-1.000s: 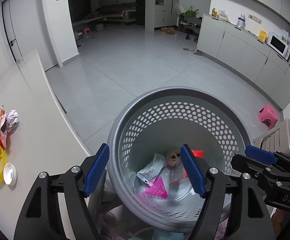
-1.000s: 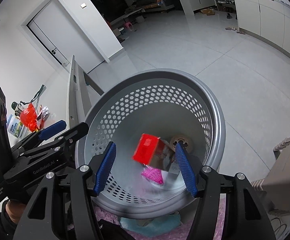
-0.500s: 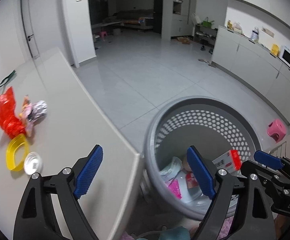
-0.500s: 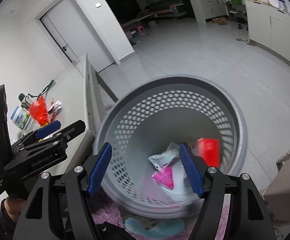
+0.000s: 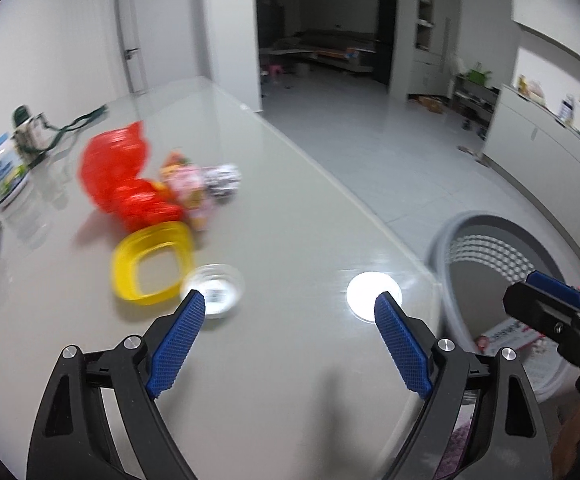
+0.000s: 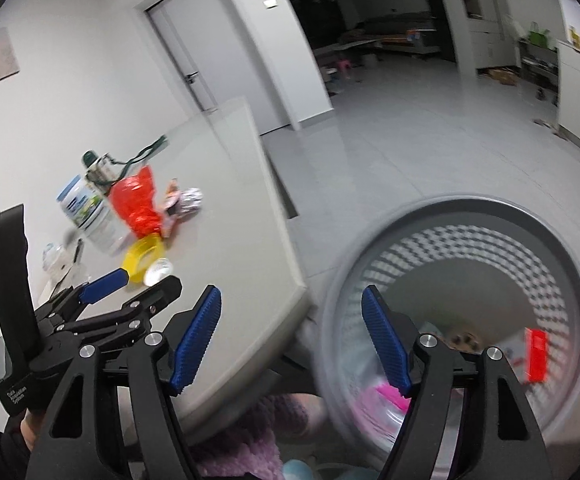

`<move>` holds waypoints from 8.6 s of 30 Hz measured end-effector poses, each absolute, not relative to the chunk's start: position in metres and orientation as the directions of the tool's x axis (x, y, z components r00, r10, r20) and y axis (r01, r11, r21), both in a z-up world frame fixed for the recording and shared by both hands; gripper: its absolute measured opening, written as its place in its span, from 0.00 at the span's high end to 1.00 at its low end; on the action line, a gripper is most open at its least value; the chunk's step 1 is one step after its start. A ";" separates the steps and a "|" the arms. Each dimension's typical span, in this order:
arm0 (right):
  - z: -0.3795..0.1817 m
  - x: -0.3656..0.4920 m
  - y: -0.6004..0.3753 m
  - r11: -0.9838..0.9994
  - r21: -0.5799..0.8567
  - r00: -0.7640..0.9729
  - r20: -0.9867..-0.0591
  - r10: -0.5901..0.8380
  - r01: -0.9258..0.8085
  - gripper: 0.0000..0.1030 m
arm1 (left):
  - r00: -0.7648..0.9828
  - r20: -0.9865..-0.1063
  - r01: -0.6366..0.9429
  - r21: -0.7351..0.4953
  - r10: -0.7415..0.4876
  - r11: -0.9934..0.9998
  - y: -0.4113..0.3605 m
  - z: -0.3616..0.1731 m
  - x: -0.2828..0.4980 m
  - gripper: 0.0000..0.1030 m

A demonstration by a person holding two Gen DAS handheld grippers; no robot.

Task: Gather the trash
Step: 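Withdraw both open tools from the basket back over the table, then move the right tool to the silver round lid and close on it, then close the left tool on the yellow square lid and lift it, then carry the yellow lid and silver lid over the grey basket with both tools, then open both tools to drop both lids into the basket, then withdraw both open tools from the basket back over the table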

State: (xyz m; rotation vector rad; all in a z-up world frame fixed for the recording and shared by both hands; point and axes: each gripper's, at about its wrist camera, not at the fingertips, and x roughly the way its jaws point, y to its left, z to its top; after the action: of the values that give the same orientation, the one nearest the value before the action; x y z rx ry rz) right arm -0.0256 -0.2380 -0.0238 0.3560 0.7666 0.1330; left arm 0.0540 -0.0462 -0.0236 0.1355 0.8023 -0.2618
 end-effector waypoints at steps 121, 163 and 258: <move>-0.039 0.018 -0.168 0.964 0.239 0.668 -0.698 0.256 -0.120 0.62 | 0.653 -0.754 0.127 0.012 -0.074 0.992 0.012 -0.037 0.107 0.32; -0.072 -0.099 -0.353 0.912 0.212 0.674 -0.734 -0.088 0.351 0.62 | 0.498 -0.788 0.623 0.034 -0.363 0.782 -0.209 -0.054 0.025 0.31; -0.019 0.111 -0.101 0.954 0.219 0.665 -0.683 0.301 -0.207 0.35 | 0.724 -0.687 -0.063 0.022 0.061 0.998 0.104 -0.011 0.130 0.12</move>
State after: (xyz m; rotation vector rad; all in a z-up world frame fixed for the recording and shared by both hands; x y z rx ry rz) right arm 0.1114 -0.1006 -0.0188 0.1266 0.7933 0.2874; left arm 0.1297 0.1040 -0.0113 -0.0027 0.7584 0.0681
